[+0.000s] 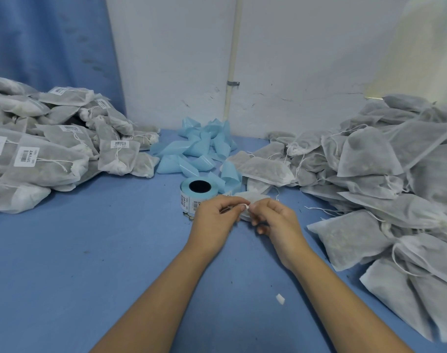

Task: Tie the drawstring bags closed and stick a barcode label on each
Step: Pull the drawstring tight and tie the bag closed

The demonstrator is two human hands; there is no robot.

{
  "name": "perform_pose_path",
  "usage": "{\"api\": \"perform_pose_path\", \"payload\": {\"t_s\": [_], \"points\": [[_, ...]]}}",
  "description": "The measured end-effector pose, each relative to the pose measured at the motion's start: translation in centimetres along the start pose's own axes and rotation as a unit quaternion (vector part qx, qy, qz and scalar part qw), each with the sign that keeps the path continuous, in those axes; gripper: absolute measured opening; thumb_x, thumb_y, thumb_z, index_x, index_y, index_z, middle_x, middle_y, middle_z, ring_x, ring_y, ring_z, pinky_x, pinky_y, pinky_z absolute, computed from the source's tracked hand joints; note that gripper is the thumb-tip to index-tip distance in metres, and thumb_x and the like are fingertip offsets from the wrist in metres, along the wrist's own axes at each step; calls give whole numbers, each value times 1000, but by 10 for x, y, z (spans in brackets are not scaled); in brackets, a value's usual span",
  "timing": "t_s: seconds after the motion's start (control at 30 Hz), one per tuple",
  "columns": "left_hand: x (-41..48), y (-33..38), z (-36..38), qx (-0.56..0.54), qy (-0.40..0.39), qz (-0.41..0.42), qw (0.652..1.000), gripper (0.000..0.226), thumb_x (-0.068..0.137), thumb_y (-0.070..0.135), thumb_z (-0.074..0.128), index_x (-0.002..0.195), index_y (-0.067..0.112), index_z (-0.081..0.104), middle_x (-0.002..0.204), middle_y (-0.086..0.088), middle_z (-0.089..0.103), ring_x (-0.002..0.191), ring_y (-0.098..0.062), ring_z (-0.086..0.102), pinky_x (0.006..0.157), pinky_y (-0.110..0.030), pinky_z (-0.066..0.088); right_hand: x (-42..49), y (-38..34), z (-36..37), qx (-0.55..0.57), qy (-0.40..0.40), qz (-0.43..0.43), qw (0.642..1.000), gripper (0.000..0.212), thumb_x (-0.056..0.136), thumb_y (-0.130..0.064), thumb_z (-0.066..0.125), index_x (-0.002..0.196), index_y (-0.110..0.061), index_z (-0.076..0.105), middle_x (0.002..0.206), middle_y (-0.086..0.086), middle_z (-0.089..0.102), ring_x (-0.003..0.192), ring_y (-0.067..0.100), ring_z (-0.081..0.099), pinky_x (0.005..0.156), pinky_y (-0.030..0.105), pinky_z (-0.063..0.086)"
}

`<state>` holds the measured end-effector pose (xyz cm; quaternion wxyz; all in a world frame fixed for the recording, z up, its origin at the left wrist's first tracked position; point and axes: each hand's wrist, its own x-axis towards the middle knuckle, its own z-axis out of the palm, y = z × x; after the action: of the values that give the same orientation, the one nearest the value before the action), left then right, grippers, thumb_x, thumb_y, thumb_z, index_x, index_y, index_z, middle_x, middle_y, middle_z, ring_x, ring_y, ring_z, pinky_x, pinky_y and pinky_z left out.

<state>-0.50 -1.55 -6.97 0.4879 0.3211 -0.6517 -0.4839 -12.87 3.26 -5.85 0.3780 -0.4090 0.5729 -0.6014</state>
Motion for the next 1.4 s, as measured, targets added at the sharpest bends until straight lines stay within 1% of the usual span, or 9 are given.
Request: {"api": "perform_pose_path", "payload": {"t_s": [0.3,0.5,0.63,0.73,0.83,1.0,1.17,1.27,1.4], "points": [[0,-2,2,24,4,-17,1000,11,86,11,68,86,21,74,72,15,68,66,5,58,72,-18,47,1,1,7,172,78,12,982,19,92,-6,54,74,-10,60,60,-4,58,54,4,50,51,16,38],[2,-2,-2,-23,18,-26,999,9,87,10,65,84,15,72,57,17,62,57,4,52,61,-11,41,1,0,7,97,23,20,995,19,94,-12,51,76,-10,59,64,1,60,52,10,53,50,20,41],[2,-1,-2,-20,1,-35,999,13,87,9,66,80,19,72,64,14,64,60,4,54,64,-12,42,2,-3,5,101,4,40,994,20,94,-17,53,77,-9,60,62,0,60,48,12,54,45,21,40],[2,-1,-3,-16,-1,-30,999,15,87,9,66,79,20,71,71,12,66,62,4,56,67,-13,44,1,-2,3,66,-11,28,997,17,89,-11,58,73,-11,63,62,0,59,52,12,53,49,21,39],[2,-2,-2,-14,-1,-27,1000,19,87,8,66,77,23,71,66,15,67,62,6,56,65,-10,44,1,-1,2,43,-10,26,999,20,89,-6,58,69,-10,61,60,1,57,53,12,52,50,21,39],[2,-3,-2,-8,6,-24,1000,17,86,10,66,77,23,72,73,11,68,66,2,58,66,-12,46,4,-4,2,68,-7,50,996,27,92,-19,58,67,-9,62,55,2,57,46,12,53,44,18,42],[1,0,-2,-3,3,-26,1000,17,87,10,66,77,23,71,69,14,67,64,5,56,66,-12,45,2,-1,0,31,-31,39,998,18,87,-8,62,69,-10,62,59,0,59,51,10,54,48,17,42],[1,1,-2,3,6,-29,1000,14,87,10,66,79,21,72,70,12,67,63,2,55,64,-12,45,2,-1,-1,57,-25,37,997,20,87,-4,61,68,-9,60,58,-1,58,51,9,54,50,16,43],[1,1,-2,2,16,-49,999,8,87,13,66,83,16,73,59,11,59,58,-4,50,58,-14,42,1,0,-4,162,8,54,985,17,89,-1,57,73,-7,61,57,2,59,52,11,53,53,18,48]]}}
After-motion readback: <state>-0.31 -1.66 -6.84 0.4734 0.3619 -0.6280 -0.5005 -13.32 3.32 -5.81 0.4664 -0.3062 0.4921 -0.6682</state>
